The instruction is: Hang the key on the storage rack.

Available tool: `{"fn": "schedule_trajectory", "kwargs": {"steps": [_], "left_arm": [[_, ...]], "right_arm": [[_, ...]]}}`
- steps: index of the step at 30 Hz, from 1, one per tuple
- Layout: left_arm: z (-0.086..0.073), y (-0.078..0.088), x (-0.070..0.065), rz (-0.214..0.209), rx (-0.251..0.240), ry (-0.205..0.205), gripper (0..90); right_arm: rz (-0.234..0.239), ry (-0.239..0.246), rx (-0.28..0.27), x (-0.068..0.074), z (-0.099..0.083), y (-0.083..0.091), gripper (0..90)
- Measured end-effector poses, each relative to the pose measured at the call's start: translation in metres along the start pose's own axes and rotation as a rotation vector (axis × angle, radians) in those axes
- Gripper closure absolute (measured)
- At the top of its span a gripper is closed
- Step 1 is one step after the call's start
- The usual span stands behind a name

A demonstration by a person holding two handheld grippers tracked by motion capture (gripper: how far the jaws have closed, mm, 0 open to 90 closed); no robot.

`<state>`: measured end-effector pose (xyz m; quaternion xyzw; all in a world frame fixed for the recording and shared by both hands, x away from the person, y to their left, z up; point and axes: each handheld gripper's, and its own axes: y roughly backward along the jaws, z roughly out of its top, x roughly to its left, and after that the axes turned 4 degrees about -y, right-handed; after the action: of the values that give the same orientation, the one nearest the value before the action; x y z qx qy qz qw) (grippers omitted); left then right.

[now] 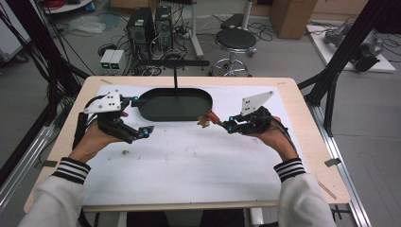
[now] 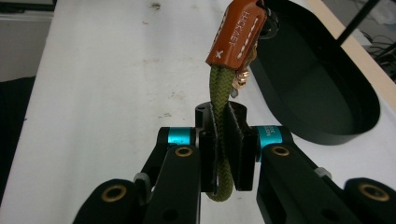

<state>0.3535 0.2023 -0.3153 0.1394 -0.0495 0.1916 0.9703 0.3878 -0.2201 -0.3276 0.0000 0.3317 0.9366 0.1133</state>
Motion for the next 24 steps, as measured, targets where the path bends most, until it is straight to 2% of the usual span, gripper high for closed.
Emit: {"fn": "schedule_trajectory", "kwargs": {"steps": [2,7,12,14,18,24], "left_arm": [[0.002,-0.004,0.000,-0.010,0.009,-0.006,5.5],[0.009,-0.020,-0.002,-0.054,0.035,-0.036,5.5],[0.016,-0.035,-0.005,-0.101,0.026,-0.065,5.5],[0.018,-0.045,-0.007,-0.124,0.041,-0.076,5.5],[0.021,-0.055,-0.009,-0.145,0.054,-0.086,5.5],[0.022,-0.074,-0.016,-0.193,0.082,-0.127,5.5]], "right_arm": [[0.006,0.002,0.004,0.000,0.001,-0.001,83.9],[0.042,0.047,0.003,0.004,0.010,-0.008,83.9],[0.073,0.096,0.002,0.008,0.024,-0.017,83.9],[0.088,0.106,-0.002,0.009,0.027,-0.019,83.9],[0.102,0.120,0.005,0.011,0.030,-0.024,83.9],[0.133,0.143,0.015,0.015,0.033,-0.031,83.9]]}}
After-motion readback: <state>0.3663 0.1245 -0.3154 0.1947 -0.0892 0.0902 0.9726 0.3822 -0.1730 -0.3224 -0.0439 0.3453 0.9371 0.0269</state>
